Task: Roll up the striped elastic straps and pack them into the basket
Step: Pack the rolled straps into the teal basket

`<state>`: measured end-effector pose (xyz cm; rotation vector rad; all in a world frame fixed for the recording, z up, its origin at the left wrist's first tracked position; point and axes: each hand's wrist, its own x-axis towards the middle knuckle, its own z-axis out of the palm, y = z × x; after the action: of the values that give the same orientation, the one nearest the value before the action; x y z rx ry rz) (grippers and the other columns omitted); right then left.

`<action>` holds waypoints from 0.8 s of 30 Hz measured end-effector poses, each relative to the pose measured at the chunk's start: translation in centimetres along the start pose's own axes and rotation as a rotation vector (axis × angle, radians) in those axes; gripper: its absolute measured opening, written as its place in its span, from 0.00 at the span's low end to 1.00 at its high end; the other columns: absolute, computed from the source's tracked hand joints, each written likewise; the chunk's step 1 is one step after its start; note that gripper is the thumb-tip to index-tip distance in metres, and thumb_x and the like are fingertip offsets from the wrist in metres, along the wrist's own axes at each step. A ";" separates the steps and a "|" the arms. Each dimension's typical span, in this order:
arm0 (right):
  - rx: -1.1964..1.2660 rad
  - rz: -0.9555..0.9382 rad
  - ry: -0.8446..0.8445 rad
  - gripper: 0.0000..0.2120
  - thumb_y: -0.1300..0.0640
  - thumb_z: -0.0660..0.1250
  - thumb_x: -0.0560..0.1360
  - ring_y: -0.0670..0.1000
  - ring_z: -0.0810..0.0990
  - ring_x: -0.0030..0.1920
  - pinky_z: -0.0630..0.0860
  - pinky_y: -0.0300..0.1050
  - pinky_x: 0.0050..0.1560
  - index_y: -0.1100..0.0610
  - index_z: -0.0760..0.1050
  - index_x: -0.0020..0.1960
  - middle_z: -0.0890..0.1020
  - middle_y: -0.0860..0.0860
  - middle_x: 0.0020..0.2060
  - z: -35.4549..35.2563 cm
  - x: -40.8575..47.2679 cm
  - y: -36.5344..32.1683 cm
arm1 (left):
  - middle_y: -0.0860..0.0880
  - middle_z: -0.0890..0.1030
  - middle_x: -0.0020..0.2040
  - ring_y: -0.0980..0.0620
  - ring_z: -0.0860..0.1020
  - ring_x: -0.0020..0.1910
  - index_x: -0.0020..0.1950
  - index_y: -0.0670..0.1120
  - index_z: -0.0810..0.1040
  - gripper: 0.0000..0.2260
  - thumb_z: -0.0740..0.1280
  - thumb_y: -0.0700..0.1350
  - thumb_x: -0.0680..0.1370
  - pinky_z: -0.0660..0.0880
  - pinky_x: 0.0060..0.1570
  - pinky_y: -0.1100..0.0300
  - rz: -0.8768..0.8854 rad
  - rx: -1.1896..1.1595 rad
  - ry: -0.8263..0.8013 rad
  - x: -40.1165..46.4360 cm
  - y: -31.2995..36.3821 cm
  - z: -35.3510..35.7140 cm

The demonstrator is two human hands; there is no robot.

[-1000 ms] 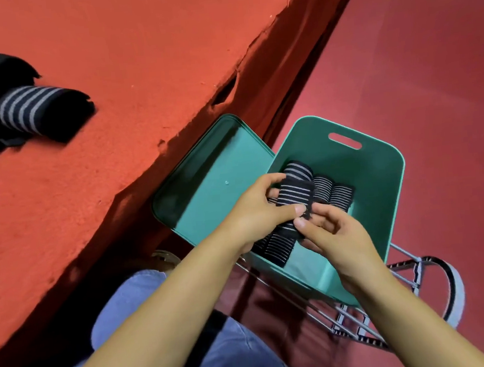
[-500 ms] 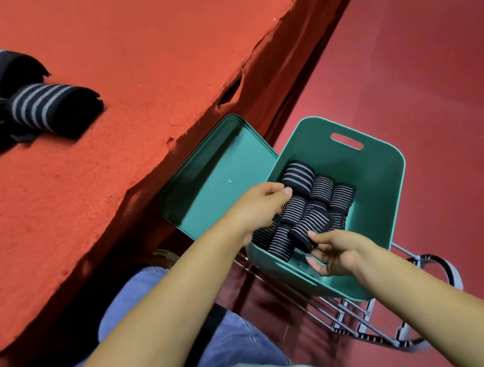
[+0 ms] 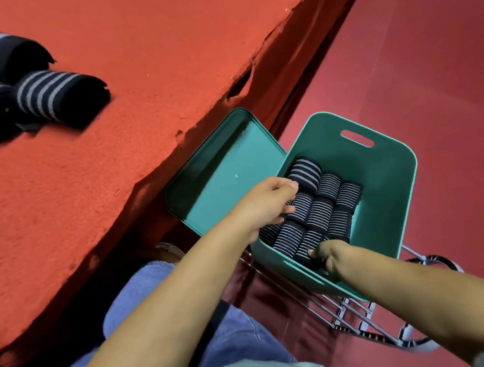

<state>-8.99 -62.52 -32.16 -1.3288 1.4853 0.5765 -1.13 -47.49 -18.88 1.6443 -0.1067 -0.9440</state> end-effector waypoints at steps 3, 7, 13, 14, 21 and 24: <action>0.004 0.012 0.047 0.07 0.65 0.65 0.78 0.56 0.73 0.45 0.70 0.42 0.24 0.65 0.70 0.54 0.77 0.57 0.53 0.1 0.5 -0.1 | 0.53 0.78 0.53 0.55 0.79 0.48 0.49 0.54 0.73 0.04 0.60 0.49 0.82 0.76 0.57 0.55 -0.005 -0.005 -0.003 0.1 -0.1 -0.1; 0.093 0.019 0.027 0.11 0.65 0.67 0.77 0.50 0.66 0.32 0.66 0.34 0.13 0.61 0.66 0.40 0.69 0.53 0.34 0.0 1.5 -0.1 | 0.52 0.78 0.53 0.55 0.80 0.47 0.51 0.53 0.73 0.04 0.60 0.49 0.82 0.77 0.53 0.57 -0.004 -0.032 0.007 0.1 -0.2 -0.3; 0.043 -0.033 0.010 0.14 0.65 0.62 0.79 0.54 0.73 0.42 0.73 0.49 0.49 0.67 0.69 0.64 0.76 0.60 0.47 0.2 1.0 -0.3 | 0.49 0.79 0.59 0.54 0.80 0.49 0.59 0.51 0.73 0.07 0.61 0.50 0.82 0.77 0.53 0.57 -0.009 -0.019 0.006 -0.1 -0.3 -0.1; 0.087 -0.066 -0.010 0.20 0.66 0.61 0.79 0.57 0.75 0.52 0.70 0.50 0.58 0.68 0.64 0.70 0.76 0.62 0.58 0.3 0.5 -0.5 | 0.49 0.79 0.59 0.54 0.80 0.49 0.59 0.51 0.72 0.07 0.62 0.50 0.82 0.77 0.53 0.57 -0.009 -0.026 0.006 -0.2 -0.3 -0.2; 0.058 -0.720 0.207 0.26 0.62 0.71 0.73 0.55 0.74 0.59 0.71 0.47 0.59 0.59 0.67 0.68 0.73 0.57 0.63 -0.1 -7.2 -3.2 | 0.48 0.80 0.55 0.52 0.81 0.47 0.59 0.50 0.73 0.06 0.62 0.46 0.82 0.77 0.51 0.57 0.059 -0.184 0.107 -1.7 0.8 -2.7; 0.099 -1.131 0.130 0.16 0.63 0.69 0.75 0.49 0.77 0.56 0.72 0.38 0.57 0.57 0.72 0.61 0.76 0.54 0.59 0.5 -12.4 -5.5 | 0.47 0.81 0.55 0.51 0.82 0.48 0.57 0.49 0.74 0.05 0.62 0.44 0.82 0.77 0.51 0.56 0.149 -0.273 0.226 -3.0 2.2 -5.1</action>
<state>-5.25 -58.25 -19.80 -1.8622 0.6302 -0.3174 0.93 -42.62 -15.48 1.4560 0.0512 -0.6251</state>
